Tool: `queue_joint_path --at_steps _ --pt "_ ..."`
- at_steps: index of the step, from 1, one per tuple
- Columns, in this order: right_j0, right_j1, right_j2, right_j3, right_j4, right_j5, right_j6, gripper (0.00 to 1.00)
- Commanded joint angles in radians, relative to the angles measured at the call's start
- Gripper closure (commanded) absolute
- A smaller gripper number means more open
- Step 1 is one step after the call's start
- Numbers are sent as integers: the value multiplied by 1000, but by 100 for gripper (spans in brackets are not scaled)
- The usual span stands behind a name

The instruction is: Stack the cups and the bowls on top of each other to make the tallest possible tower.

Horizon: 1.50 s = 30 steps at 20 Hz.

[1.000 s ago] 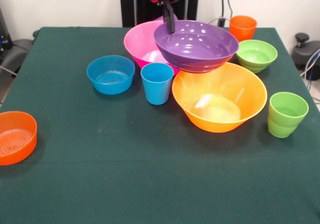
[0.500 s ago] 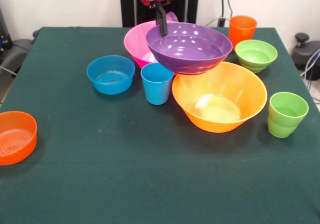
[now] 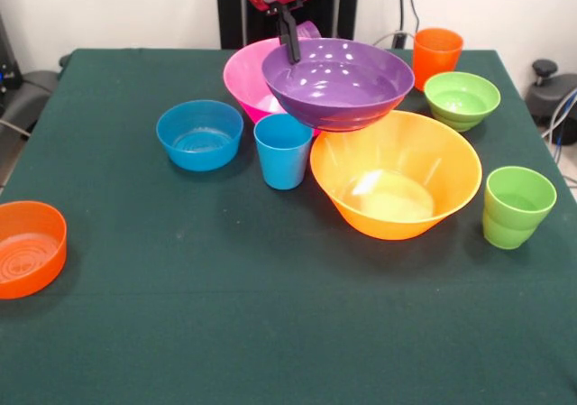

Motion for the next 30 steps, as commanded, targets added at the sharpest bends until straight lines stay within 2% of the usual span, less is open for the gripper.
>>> queue_joint_path --at_steps 1,6,9,19,30 --pt "-1 56 90 101 -111 121 395 100" --pt "2 63 97 121 -141 151 427 100" --pt "-1 71 121 145 -181 209 473 100" --pt "-4 83 135 174 -237 259 513 100" --pt "0 84 145 192 -266 249 547 100"
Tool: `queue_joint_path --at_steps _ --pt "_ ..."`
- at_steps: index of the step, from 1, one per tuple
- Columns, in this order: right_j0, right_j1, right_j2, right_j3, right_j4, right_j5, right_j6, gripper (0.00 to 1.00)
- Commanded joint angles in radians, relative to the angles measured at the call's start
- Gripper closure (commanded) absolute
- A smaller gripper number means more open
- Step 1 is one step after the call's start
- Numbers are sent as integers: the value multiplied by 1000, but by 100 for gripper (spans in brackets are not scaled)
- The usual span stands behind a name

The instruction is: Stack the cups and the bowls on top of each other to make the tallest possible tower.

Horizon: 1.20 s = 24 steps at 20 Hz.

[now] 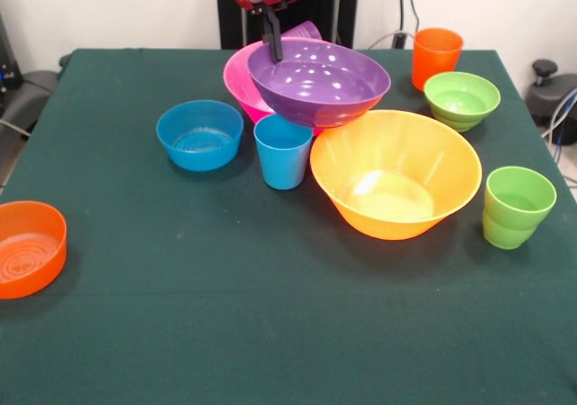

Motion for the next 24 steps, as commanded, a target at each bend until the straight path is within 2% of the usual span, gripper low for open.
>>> queue_joint_path --at_steps 1,4,7,19,24 --pt "10 69 60 50 -80 72 356 100" --pt "9 72 66 54 -85 79 363 100" --pt "-9 72 105 73 -92 93 394 100" --pt "24 86 26 41 -93 79 335 100" --pt "24 91 26 44 -102 87 331 100"
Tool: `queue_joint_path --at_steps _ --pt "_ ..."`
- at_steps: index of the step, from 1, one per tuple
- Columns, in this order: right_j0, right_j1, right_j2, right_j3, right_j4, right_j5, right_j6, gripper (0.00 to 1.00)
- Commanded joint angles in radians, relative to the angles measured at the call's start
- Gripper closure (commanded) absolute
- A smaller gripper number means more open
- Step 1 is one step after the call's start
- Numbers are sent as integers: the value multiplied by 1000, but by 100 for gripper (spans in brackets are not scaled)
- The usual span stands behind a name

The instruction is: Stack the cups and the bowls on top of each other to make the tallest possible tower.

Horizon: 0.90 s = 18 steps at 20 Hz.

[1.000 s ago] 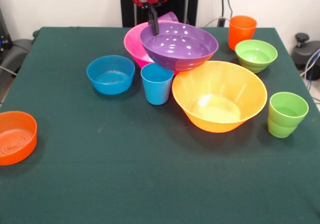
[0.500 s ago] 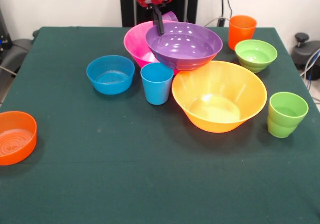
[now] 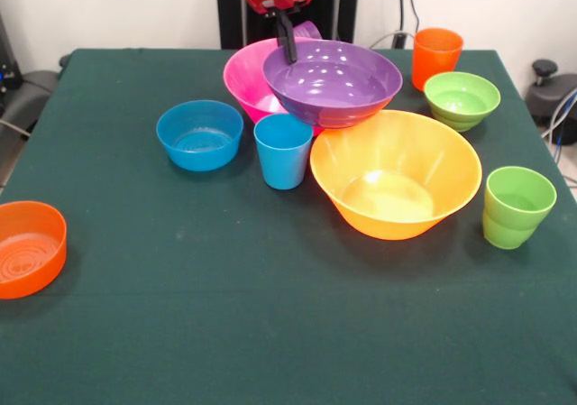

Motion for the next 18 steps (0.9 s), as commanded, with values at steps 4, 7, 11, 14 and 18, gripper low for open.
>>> queue_joint_path --at_steps 4,7,11,14,18 --pt "20 72 -5 24 -109 102 282 100" --pt "21 78 -9 25 -122 109 277 100" --pt "26 83 -23 26 -141 105 258 100" --pt "29 80 -24 28 -149 105 259 100" --pt "30 78 -24 33 -162 104 256 100"
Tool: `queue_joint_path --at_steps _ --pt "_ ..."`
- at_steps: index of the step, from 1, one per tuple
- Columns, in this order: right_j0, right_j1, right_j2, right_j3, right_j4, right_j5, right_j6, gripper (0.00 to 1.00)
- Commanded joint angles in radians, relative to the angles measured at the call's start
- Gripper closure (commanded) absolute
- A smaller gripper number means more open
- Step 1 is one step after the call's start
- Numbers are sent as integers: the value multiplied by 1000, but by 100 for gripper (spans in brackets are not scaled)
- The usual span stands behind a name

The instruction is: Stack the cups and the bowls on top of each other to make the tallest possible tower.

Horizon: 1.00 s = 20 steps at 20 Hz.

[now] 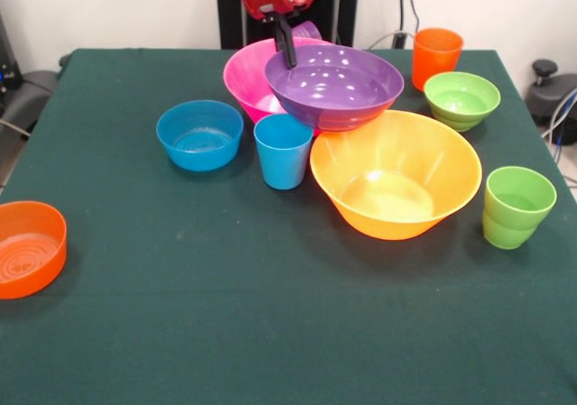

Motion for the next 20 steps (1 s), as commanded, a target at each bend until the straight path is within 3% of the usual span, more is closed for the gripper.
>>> queue_joint_path --at_steps 1,20 --pt "27 59 -16 36 -90 101 253 100" --pt "97 51 -148 -16 -97 6 195 100"
